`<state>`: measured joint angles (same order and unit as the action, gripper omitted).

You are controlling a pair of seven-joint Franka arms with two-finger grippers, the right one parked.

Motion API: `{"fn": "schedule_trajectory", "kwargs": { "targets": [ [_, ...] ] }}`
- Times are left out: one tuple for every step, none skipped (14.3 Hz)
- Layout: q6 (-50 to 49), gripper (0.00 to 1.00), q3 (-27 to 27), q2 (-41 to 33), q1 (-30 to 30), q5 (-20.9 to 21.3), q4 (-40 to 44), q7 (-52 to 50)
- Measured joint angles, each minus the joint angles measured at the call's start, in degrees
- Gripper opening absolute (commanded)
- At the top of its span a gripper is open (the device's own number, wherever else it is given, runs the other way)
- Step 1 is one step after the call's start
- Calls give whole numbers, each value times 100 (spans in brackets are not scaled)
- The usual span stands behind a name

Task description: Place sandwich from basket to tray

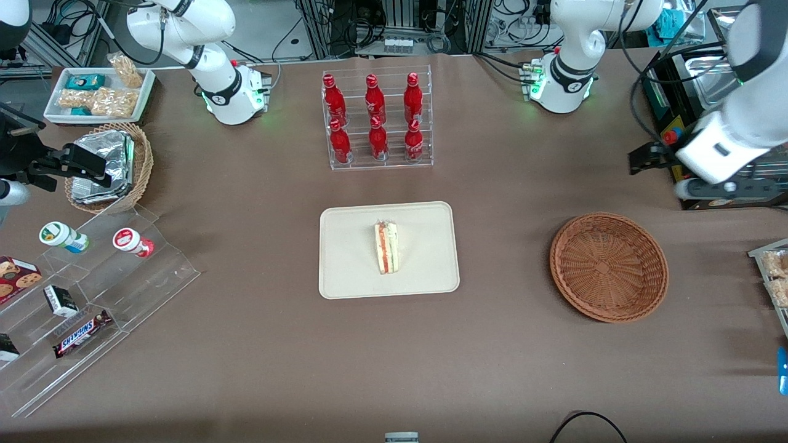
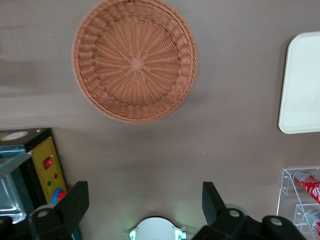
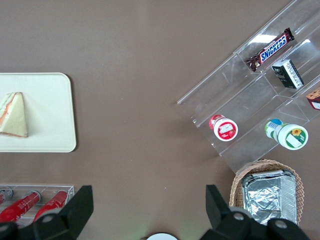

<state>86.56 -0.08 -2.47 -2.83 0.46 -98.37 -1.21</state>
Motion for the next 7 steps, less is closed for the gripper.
{"fn": "schedule_trajectory", "kwargs": {
  "targets": [
    [-5,100,-291,-1,347,-2,93,23],
    [-9,100,-522,-3,616,-2,180,25],
    [-11,100,-710,-4,843,-2,271,25],
    [-12,100,-831,-5,1017,-2,356,25],
    [-12,100,-870,-5,1105,-2,421,25],
    [-12,100,-875,-5,1147,-1,460,26],
    [-12,100,-875,-5,1159,0,477,27]
  ]
}}
